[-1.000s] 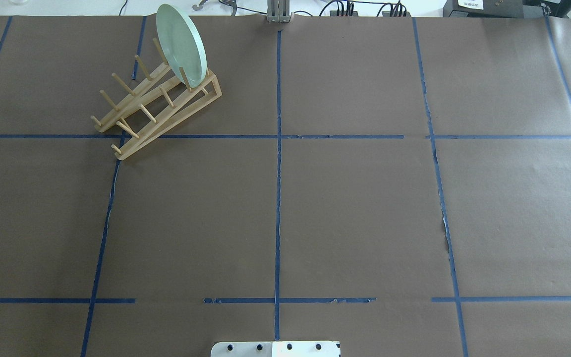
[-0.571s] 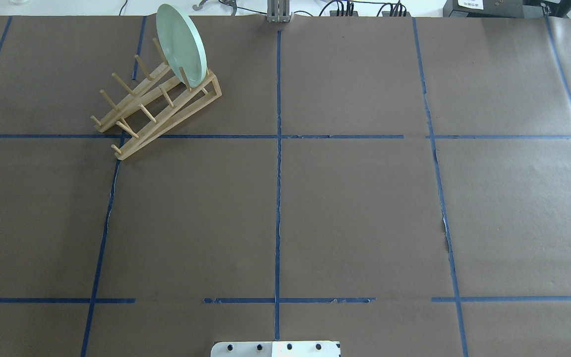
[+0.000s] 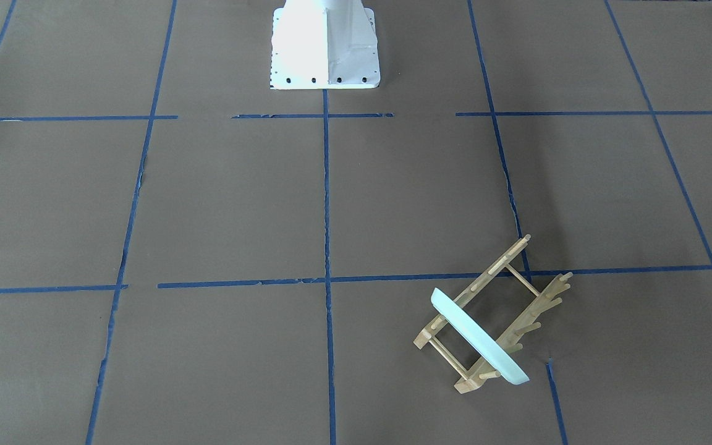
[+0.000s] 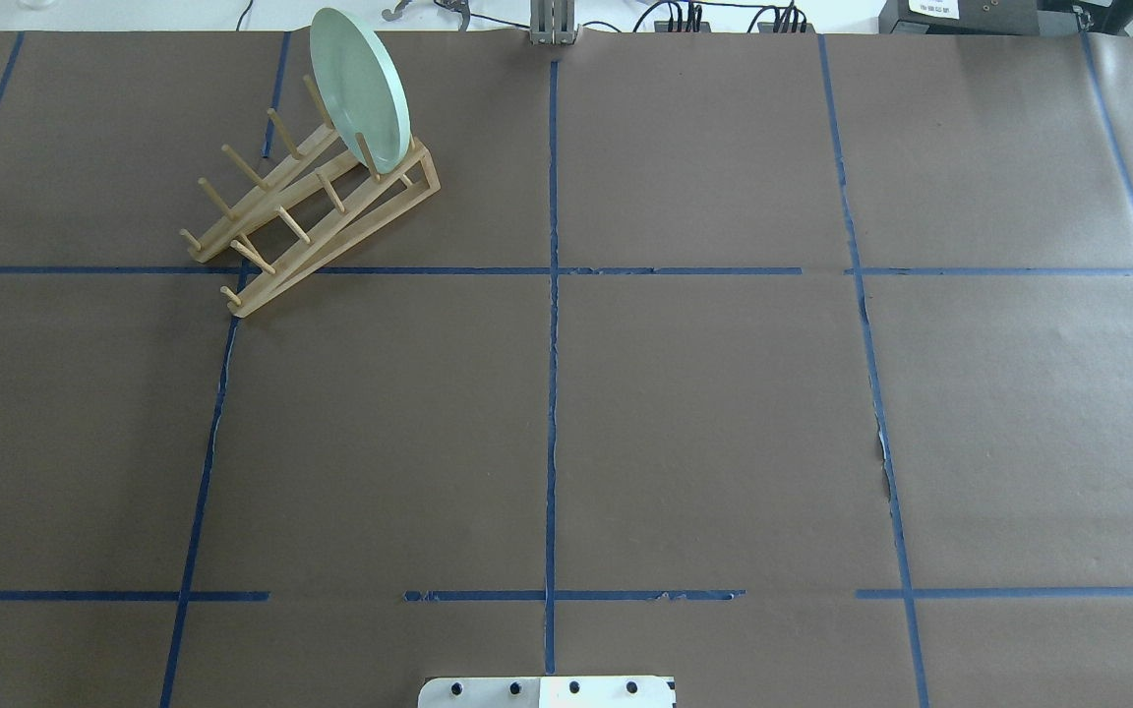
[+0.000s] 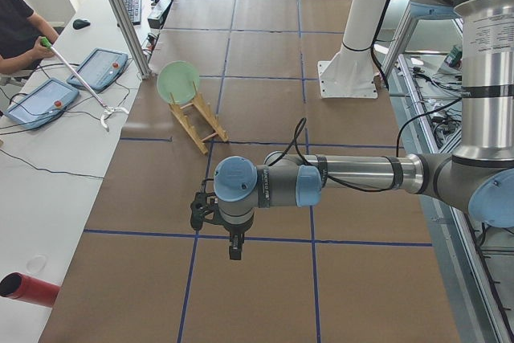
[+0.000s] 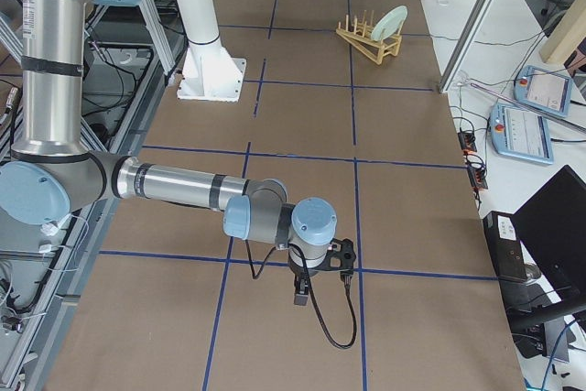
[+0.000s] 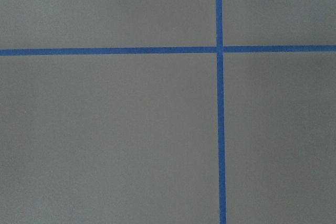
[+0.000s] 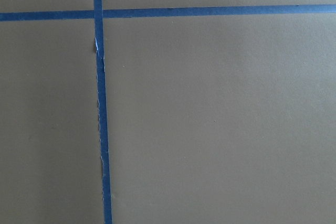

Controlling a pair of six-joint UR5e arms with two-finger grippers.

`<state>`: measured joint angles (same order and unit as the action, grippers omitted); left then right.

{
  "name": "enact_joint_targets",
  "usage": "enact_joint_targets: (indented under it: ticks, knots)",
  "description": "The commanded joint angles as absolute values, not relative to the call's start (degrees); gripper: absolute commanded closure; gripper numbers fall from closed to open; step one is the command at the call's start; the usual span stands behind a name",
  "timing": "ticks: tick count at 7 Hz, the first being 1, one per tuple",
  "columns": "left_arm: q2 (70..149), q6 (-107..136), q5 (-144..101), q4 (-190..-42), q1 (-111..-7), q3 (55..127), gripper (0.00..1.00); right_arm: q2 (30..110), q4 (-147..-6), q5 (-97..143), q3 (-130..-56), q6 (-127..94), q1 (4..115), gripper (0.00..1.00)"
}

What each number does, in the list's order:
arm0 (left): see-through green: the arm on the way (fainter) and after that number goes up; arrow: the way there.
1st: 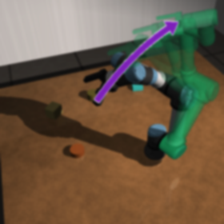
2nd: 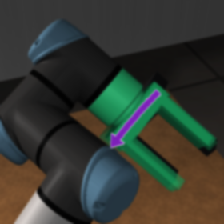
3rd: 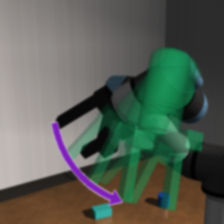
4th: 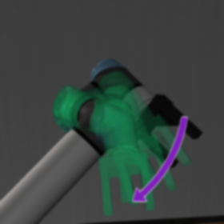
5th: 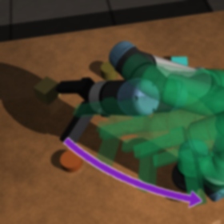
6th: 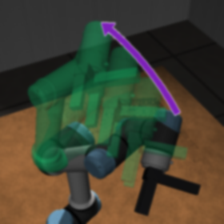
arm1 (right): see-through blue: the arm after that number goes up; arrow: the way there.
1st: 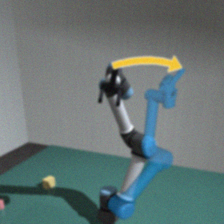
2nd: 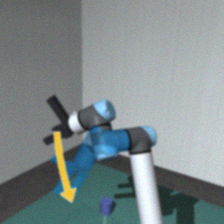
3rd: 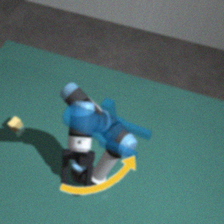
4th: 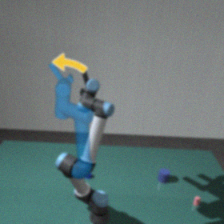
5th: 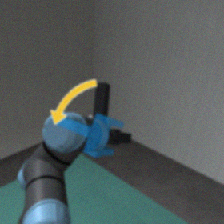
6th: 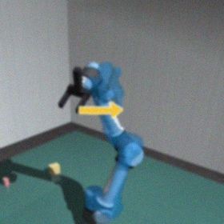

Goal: Place plate on rack

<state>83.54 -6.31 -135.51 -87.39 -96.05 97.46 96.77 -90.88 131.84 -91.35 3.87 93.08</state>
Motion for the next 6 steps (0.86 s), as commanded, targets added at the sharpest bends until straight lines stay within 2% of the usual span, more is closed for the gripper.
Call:
enact_joint_targets:
  ticks: [1,6]
  knots:
    - [83.5,-6.5,-135.5,-87.5,-96.1,97.6,0.00,96.8,-90.9,131.8,-91.3,3.9,93.1,0.00]
    - [83.4,-6.5,-135.9,-87.3,-96.1,98.1,0.00,96.8,-90.9,131.8,-91.3,3.9,93.1,0.00]
